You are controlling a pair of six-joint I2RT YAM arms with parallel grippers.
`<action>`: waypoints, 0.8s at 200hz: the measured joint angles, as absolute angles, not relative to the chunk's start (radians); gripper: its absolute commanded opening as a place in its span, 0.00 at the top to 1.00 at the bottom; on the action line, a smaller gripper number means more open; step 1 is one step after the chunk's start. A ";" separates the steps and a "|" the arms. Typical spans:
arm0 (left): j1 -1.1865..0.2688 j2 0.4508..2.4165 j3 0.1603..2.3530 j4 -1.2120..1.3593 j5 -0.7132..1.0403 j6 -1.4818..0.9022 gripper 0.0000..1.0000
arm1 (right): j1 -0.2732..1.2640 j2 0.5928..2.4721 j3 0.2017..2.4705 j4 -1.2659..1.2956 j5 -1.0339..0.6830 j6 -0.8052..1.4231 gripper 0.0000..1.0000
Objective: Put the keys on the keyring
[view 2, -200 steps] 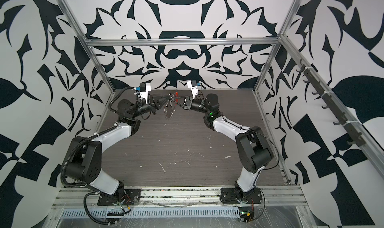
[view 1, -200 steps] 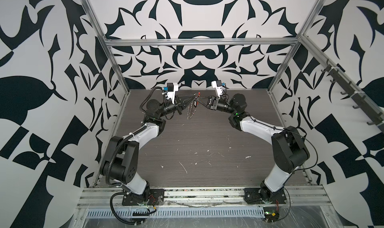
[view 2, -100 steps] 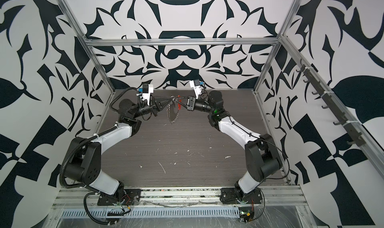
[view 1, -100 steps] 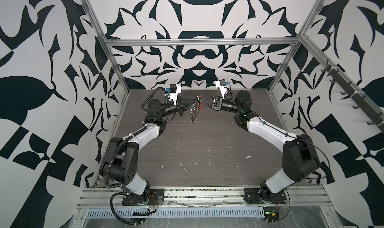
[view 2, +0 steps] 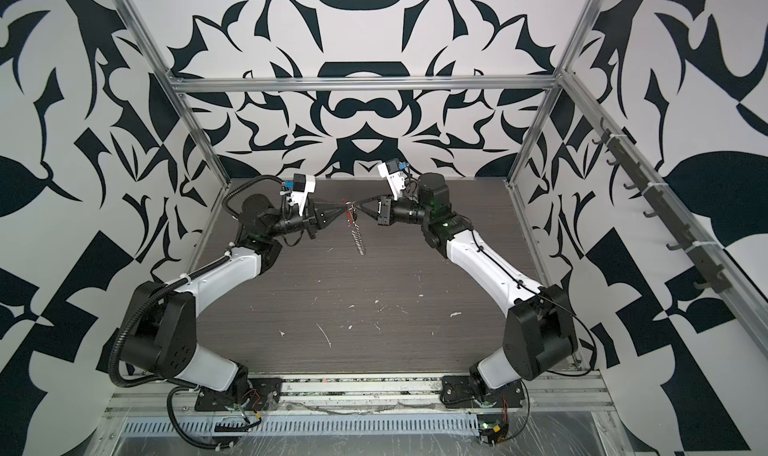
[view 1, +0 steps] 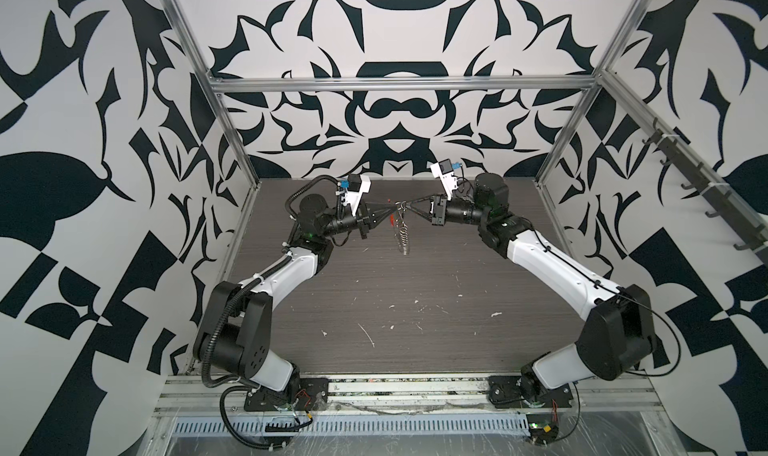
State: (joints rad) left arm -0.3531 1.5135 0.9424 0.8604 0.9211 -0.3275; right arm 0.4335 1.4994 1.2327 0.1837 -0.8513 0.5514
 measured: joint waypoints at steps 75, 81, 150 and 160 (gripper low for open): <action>-0.375 1.464 0.937 0.755 0.910 -0.126 1.00 | 0.434 1.499 1.246 0.103 -0.841 0.490 1.00; -0.375 1.465 0.937 0.755 0.909 -0.125 1.00 | 0.434 1.499 1.246 0.101 -0.841 0.490 1.00; -0.380 1.546 0.936 1.079 0.897 -0.365 1.00 | 0.433 1.500 1.246 0.178 -0.872 0.547 1.00; -0.380 1.563 0.936 1.130 0.897 -0.401 1.00 | 0.433 1.500 1.246 0.188 -0.875 0.557 1.00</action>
